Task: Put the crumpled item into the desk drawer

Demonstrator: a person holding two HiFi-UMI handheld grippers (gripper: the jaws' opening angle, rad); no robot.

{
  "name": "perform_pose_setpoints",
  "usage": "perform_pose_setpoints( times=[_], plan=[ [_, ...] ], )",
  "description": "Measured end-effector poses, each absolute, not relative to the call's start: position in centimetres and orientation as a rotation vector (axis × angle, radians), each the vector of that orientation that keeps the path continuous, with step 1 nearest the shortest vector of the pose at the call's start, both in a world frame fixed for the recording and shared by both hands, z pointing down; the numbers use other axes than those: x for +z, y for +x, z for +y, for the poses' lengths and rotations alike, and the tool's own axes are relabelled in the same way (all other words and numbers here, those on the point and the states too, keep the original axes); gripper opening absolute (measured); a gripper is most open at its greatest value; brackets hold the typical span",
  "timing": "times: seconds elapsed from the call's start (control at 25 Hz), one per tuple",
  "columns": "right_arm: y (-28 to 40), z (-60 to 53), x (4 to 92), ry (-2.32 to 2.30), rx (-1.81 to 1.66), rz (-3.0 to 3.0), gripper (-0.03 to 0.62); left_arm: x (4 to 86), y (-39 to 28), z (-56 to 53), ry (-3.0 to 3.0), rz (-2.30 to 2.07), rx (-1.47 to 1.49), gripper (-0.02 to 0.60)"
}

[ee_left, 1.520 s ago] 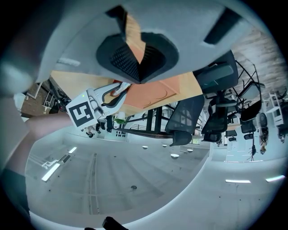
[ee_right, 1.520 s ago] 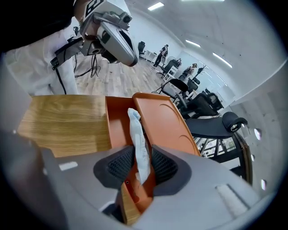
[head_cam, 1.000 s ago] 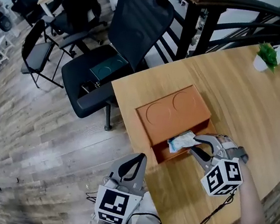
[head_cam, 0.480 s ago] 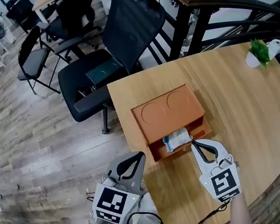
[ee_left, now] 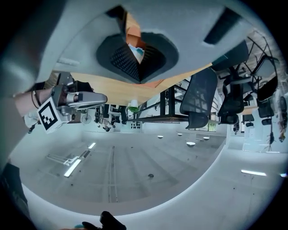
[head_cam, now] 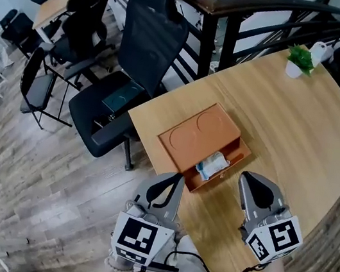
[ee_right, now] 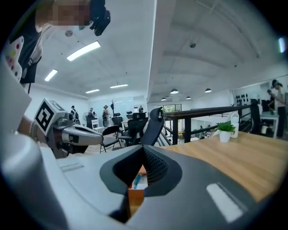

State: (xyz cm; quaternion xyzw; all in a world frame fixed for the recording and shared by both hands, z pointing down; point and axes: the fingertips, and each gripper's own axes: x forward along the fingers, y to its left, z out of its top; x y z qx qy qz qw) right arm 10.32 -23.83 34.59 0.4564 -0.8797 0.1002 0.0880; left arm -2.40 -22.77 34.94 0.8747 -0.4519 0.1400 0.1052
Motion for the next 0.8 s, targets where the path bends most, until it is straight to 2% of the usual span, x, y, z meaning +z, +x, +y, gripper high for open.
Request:
perform_pose_setpoints(
  times=[0.36,0.8],
  plan=[
    [12.5,-20.2,29.7,1.594,0.116,-2.471,0.012,29.3,-0.7,-21.9,2.774,-1.245,0.348,-0.002],
    [13.6,-16.2,26.2,1.829,0.175,-2.441,0.012,25.4,-0.1,-19.6,2.914,-1.152,0.275,-0.002]
  ],
)
